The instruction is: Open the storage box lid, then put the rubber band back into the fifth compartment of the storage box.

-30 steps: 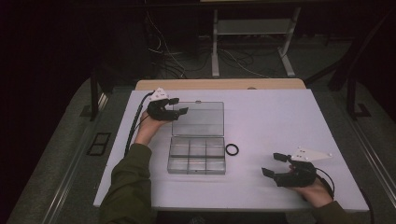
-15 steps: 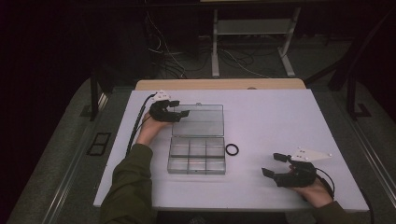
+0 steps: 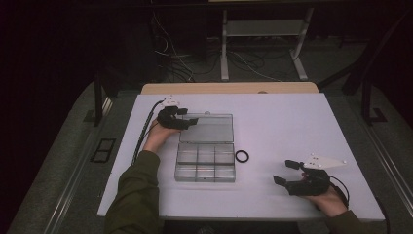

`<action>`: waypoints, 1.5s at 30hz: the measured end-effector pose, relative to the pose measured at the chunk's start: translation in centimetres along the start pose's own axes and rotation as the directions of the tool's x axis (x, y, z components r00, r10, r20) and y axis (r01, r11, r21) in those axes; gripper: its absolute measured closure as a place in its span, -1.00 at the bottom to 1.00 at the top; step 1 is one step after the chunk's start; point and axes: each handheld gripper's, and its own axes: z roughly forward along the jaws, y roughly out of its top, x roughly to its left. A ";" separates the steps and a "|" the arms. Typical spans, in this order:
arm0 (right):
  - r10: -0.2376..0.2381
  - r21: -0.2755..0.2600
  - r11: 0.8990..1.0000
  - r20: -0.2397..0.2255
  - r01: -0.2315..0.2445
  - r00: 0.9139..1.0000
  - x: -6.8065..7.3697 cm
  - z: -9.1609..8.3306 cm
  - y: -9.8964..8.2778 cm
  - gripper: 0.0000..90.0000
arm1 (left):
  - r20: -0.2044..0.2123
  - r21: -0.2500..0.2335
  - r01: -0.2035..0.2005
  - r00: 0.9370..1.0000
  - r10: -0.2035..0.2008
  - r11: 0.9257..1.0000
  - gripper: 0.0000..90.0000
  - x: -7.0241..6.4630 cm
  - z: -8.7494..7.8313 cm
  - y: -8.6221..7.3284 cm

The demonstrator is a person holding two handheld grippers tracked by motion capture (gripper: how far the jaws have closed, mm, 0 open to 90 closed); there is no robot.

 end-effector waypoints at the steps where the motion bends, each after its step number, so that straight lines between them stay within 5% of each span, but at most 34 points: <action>1: -0.001 0.000 1.000 0.000 0.001 1.000 0.0 0.0 0.0 -0.54 | -0.001 0.006 0.000 1.000 0.000 1.000 -0.42 0.0 0.1 0.0; 11: 0.000 -0.001 1.000 0.000 0.000 1.000 0.0 0.0 0.0 -0.54 | -0.006 0.038 0.008 1.000 -0.008 0.999 -0.42 0.0 0.4 -0.3; 18: 0.000 -0.002 1.000 0.001 0.000 1.000 0.0 -0.1 0.0 -0.54 | 0.013 0.079 -0.046 0.999 0.045 0.996 -0.37 -0.9 1.2 -0.2; 36: 0.000 -0.007 1.000 0.004 0.000 1.000 -0.1 -0.2 0.0 -0.54 | -0.012 0.029 0.024 1.000 -0.023 0.999 -0.51 -2.1 -0.8 0.9; 45: 0.004 -0.008 1.000 0.001 -0.004 1.000 -0.1 -0.2 0.1 -0.54 | -0.037 0.037 0.043 0.998 -0.042 0.998 -0.73 -2.9 -2.2 0.5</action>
